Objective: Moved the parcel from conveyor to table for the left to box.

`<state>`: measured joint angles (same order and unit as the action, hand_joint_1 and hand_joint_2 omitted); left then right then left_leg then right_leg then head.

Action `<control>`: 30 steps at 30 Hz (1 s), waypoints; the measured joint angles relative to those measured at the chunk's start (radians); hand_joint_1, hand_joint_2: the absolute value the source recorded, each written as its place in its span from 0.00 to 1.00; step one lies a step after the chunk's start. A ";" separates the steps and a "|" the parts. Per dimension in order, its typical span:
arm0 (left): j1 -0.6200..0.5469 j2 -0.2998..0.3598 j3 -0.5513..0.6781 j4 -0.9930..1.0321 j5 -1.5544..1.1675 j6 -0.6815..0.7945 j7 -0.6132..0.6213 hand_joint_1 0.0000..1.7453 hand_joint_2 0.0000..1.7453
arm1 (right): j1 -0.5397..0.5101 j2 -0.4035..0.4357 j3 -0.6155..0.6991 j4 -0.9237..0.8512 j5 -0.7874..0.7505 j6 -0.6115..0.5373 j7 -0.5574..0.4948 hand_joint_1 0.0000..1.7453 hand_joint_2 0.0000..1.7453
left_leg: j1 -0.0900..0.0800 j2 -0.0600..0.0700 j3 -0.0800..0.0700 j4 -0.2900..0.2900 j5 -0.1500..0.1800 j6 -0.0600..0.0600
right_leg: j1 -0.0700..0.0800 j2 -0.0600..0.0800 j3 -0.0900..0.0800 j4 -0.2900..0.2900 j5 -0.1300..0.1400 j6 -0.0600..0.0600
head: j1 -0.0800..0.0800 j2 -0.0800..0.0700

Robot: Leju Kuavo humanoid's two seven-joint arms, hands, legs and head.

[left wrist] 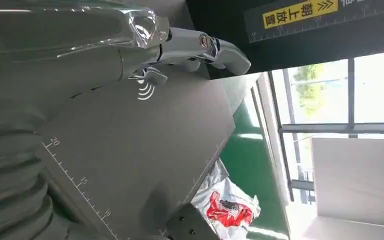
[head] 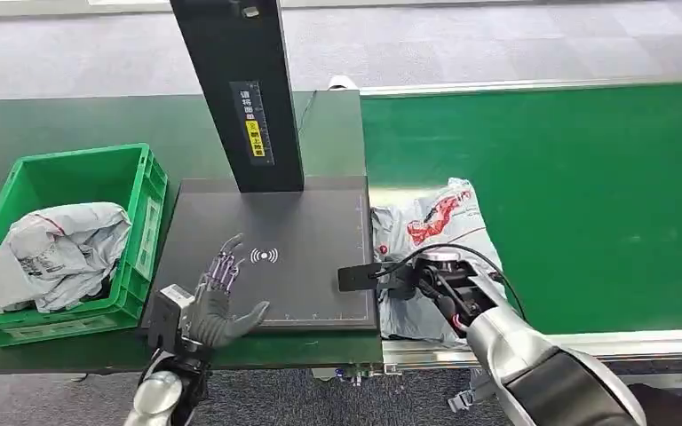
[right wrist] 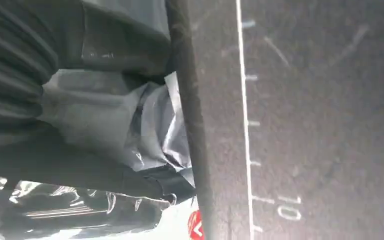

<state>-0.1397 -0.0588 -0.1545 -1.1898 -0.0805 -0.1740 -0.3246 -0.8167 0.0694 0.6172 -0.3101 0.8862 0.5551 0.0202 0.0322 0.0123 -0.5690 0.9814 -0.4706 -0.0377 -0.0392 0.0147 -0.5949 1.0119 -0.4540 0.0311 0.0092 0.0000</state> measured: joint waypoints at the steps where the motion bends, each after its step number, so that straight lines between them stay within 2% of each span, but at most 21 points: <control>1: 0.002 0.001 0.000 0.000 0.002 0.002 0.000 0.00 1.00 | 0.001 0.000 0.001 0.000 -0.003 -0.016 -0.003 1.00 1.00 | 0.000 0.000 0.000 0.000 0.000 0.000 | 0.000 0.000 0.000 0.000 0.000 0.000 | 0.000 0.000; 5: 0.022 0.009 0.003 -0.021 0.011 0.007 -0.002 0.00 1.00 | 0.006 -0.006 0.003 0.000 -0.034 -0.127 -0.036 1.00 1.00 | 0.000 0.000 -0.001 0.000 0.000 0.000 | 0.000 0.000 0.000 0.000 0.000 0.000 | 0.000 0.000; 9: 0.035 0.016 0.009 -0.040 0.016 0.007 -0.003 0.00 1.00 | 0.007 -0.008 0.002 -0.001 -0.048 -0.179 -0.047 1.00 1.00 | 0.000 0.000 -0.001 0.000 0.000 0.000 | 0.000 0.000 0.000 0.000 0.000 0.000 | 0.000 0.000; 14: 0.070 0.020 0.029 -0.081 0.025 0.016 -0.015 0.00 1.00 | 0.006 -0.009 -0.030 -0.029 -0.123 -0.434 -0.107 1.00 1.00 | 0.000 0.001 -0.002 0.000 0.000 0.000 | 0.000 0.001 -0.002 0.000 0.000 0.000 | 0.000 0.000; 18: 0.096 0.021 0.045 -0.118 0.028 0.016 -0.022 0.00 1.00 | 0.002 -0.003 -0.093 -0.092 -0.208 -0.607 -0.204 1.00 1.00 | 0.000 0.001 -0.002 0.000 0.000 0.000 | 0.000 0.001 -0.003 0.000 0.000 0.000 | 0.000 0.000; 24: 0.109 0.021 0.055 -0.137 0.028 0.017 -0.032 0.00 1.00 | -0.003 0.007 -0.152 -0.157 -0.240 -0.675 -0.270 1.00 1.00 | 0.000 -0.001 -0.003 0.000 0.000 0.000 | 0.000 0.000 -0.002 0.000 0.000 0.000 | 0.000 0.000; 30: 0.117 0.021 0.074 -0.142 0.028 0.018 -0.056 0.00 1.00 | 0.023 0.017 -0.208 -0.269 -0.314 -0.815 -0.427 1.00 1.00 | 0.000 -0.001 -0.003 0.000 0.000 0.000 | 0.000 0.000 -0.002 0.000 0.000 0.000 | 0.000 0.000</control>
<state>-0.0224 -0.0378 -0.0809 -1.3321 -0.0523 -0.1564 -0.3807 -0.7939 0.0862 0.4093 -0.5792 0.5718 -0.2595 -0.4067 0.0321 0.0118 -0.5716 0.9813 -0.4704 -0.0377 -0.0392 0.0150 -0.5973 1.0122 -0.4540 0.0310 0.0088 0.0000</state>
